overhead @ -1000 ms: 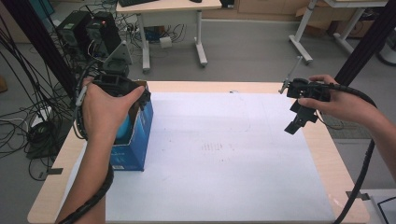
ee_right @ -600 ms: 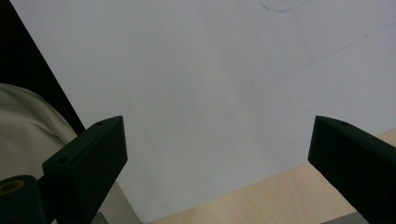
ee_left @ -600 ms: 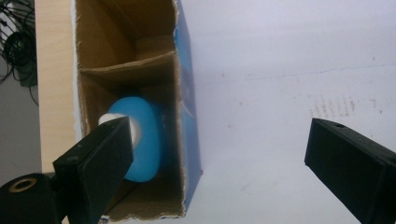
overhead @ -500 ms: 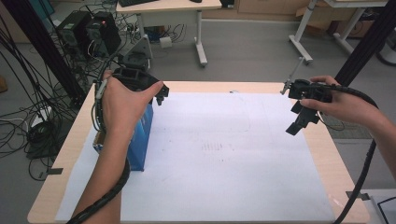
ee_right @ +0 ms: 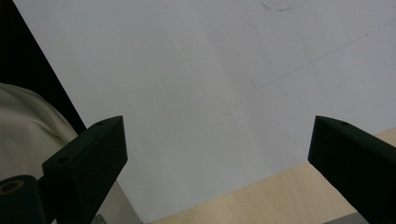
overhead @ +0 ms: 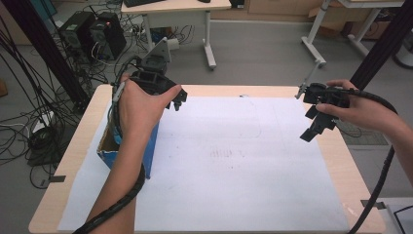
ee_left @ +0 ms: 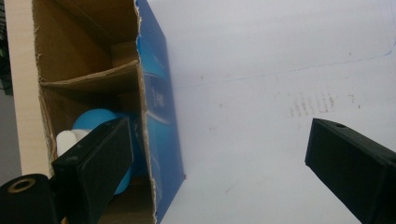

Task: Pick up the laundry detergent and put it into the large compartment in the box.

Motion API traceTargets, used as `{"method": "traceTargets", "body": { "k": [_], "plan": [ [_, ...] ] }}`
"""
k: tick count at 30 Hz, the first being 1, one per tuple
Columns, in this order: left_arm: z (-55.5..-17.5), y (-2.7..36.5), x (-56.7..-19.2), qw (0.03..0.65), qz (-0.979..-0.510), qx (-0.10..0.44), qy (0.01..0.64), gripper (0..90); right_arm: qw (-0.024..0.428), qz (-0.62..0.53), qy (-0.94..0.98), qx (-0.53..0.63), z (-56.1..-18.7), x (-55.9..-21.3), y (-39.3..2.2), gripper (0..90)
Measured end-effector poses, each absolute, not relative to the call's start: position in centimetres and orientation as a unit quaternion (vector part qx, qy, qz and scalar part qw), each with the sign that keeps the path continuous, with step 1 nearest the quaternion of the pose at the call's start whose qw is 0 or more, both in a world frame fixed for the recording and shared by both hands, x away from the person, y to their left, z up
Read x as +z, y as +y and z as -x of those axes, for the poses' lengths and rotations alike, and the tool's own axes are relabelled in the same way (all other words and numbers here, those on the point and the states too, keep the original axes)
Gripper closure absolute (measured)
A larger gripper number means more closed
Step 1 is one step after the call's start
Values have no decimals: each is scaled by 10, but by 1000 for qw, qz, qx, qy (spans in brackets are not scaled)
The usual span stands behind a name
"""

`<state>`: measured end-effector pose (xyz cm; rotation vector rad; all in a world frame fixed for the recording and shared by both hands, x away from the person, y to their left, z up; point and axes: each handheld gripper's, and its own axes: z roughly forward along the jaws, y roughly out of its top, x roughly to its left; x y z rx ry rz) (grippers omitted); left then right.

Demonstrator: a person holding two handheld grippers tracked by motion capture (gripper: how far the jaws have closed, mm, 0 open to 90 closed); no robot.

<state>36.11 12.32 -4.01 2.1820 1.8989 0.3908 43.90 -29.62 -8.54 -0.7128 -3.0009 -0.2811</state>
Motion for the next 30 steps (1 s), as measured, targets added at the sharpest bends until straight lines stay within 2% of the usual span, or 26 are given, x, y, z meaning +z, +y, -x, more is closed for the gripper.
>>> {"method": "traceTargets", "body": {
  "k": [30],
  "plan": [
    [-361,127,-40,119,-740,129,649,80,21,229,-969,-92,-439,-87,-298,47]
  ]
}}
